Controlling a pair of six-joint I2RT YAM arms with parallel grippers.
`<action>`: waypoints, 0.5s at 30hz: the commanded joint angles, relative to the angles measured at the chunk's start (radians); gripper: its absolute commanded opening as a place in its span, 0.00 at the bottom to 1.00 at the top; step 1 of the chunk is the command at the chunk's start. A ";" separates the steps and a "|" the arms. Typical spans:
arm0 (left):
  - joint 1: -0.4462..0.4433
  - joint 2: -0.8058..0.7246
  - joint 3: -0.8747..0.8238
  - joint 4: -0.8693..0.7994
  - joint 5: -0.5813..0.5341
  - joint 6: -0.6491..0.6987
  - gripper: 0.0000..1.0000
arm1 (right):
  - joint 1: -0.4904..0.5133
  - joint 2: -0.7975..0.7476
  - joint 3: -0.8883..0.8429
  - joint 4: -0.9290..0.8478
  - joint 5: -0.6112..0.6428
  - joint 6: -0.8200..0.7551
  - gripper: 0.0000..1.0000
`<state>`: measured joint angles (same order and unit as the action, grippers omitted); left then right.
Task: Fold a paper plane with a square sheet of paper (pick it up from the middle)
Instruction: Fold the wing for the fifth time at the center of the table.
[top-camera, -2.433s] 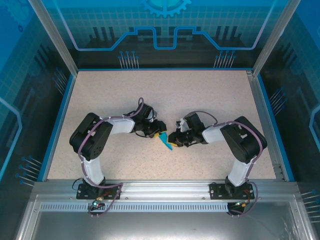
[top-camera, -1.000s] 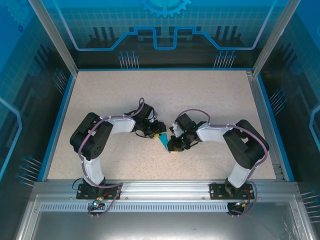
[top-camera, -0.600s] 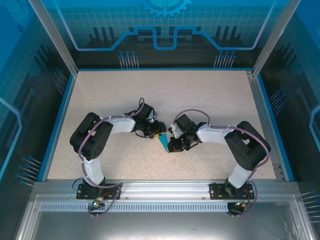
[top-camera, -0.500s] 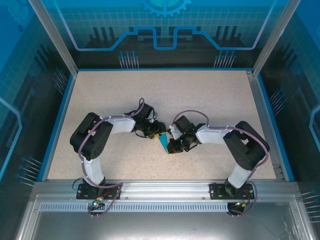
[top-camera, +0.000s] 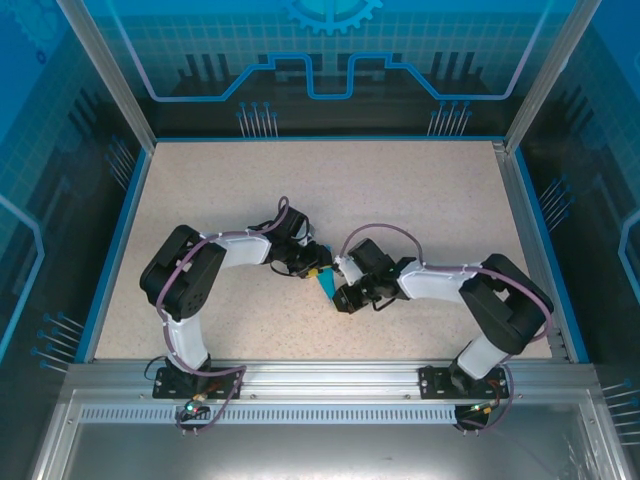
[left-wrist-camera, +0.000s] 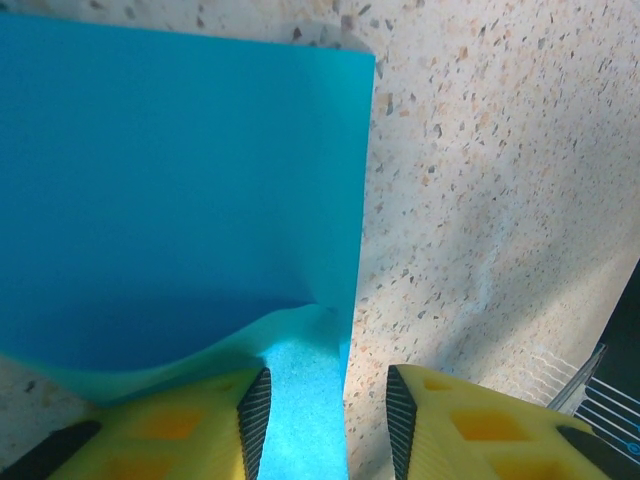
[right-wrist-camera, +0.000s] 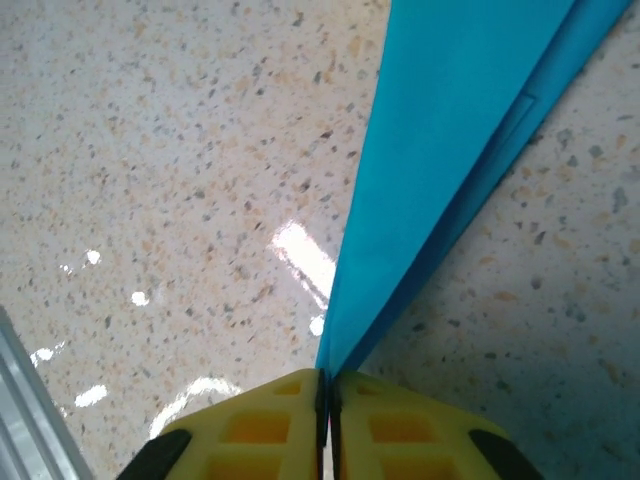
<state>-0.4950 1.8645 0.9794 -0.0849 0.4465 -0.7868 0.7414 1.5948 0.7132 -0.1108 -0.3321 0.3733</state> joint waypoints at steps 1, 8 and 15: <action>0.004 0.029 -0.009 -0.075 -0.069 -0.013 0.40 | -0.007 -0.065 -0.059 0.016 -0.091 0.084 0.18; 0.003 0.027 -0.011 -0.078 -0.066 -0.006 0.40 | -0.057 -0.052 -0.063 0.170 -0.189 0.293 0.27; 0.002 0.025 -0.013 -0.075 -0.062 -0.007 0.40 | -0.094 0.026 -0.017 0.113 -0.145 0.306 0.28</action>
<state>-0.4950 1.8645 0.9794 -0.0845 0.4465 -0.7864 0.6651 1.5902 0.6640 0.0017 -0.4751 0.6472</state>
